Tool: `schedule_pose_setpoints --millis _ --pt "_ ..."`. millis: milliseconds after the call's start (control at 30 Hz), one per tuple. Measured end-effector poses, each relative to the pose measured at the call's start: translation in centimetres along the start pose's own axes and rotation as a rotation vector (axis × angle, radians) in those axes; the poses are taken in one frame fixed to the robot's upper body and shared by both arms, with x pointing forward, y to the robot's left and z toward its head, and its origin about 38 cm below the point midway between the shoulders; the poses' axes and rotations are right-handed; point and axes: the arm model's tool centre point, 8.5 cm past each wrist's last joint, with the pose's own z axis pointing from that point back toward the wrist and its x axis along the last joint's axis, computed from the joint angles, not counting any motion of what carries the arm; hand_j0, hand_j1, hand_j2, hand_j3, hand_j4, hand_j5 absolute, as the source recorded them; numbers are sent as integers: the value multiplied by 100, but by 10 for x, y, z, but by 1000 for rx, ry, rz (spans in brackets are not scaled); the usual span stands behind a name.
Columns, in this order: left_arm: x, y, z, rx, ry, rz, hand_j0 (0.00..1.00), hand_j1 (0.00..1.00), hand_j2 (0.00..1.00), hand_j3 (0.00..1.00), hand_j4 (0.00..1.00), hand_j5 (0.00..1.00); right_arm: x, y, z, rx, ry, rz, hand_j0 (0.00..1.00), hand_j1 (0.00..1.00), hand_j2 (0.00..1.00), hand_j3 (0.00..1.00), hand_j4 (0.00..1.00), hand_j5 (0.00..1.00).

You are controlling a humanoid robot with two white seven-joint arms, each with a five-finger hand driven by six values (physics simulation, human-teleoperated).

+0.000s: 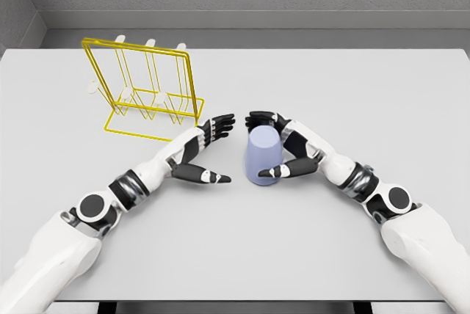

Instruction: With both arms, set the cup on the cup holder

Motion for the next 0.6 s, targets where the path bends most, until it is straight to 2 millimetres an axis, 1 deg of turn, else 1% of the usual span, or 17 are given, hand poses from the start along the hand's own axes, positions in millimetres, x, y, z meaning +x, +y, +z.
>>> schedule_pose_setpoints --millis 200,467,600 --pt "-1 0 -1 2 -1 7 100 100 100 100 100 100 -2 0 3 3 10 6 100 100 100 100 100 100" --pt "0 -1 -1 2 -3 8 100 100 100 100 100 100 3 -9 12 -5 28 29 100 100 100 100 100 100" --pt "1 -3 -2 -4 -8 8 100 100 100 100 100 100 4 -17 22 -13 50 46 100 100 100 100 100 100"
